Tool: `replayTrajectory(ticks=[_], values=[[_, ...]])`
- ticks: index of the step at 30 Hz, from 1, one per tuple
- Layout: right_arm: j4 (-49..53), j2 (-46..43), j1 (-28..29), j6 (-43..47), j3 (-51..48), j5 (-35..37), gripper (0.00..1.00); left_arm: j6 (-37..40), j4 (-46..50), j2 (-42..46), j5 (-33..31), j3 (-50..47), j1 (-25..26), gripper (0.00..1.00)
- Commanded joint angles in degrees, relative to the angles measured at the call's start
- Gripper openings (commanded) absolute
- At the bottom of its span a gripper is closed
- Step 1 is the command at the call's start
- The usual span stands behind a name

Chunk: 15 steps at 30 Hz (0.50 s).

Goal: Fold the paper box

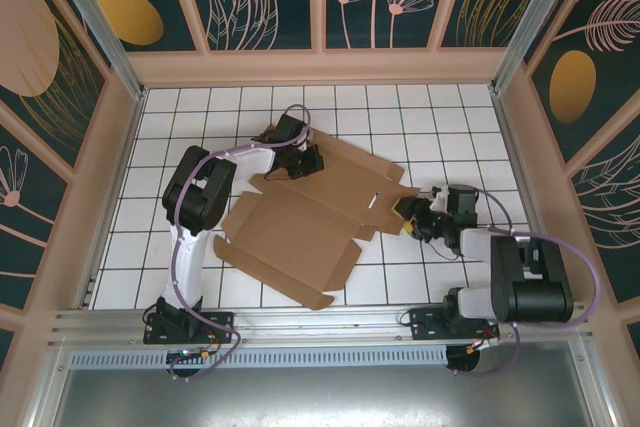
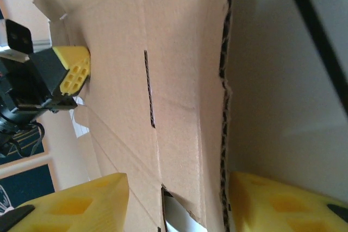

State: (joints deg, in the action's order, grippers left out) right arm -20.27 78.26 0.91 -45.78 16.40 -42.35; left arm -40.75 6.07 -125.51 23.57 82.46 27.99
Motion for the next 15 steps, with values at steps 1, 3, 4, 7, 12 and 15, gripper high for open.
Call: replayTrajectory(ticks=[1, 3, 4, 7, 12, 15], values=[[-8.03, 4.21, 1.41, -2.32, 1.09, -1.51, 0.5, -0.55, 3.63, -0.87, -2.06, -2.48, -1.17, 0.07], [-11.75, 6.69, 1.88, -3.74, 0.87, -1.41, 0.49, -0.71, 3.45, -0.87, -1.93, -2.56, -1.18, 0.07], [-14.5, 7.89, 2.19, -4.76, 0.66, -1.7, 0.49, -0.71, 3.43, -0.86, -1.86, -2.56, -1.18, 0.07], [-22.13, 12.29, 3.06, -7.94, 0.66, -2.49, 0.45, -0.75, 3.19, -0.72, -1.71, -2.65, -1.27, 0.07], [-18.82, 14.32, 2.5, -6.38, 4.23, -0.47, 0.16, -1.57, 3.16, 0.15, -1.69, -3.39, -1.36, 0.06], [1.6, 10.22, 2.35, 4.75, 11.22, 8.19, 0.06, -3.54, 1.9, 1.92, -1.07, -5.69, -1.36, 0.04]])
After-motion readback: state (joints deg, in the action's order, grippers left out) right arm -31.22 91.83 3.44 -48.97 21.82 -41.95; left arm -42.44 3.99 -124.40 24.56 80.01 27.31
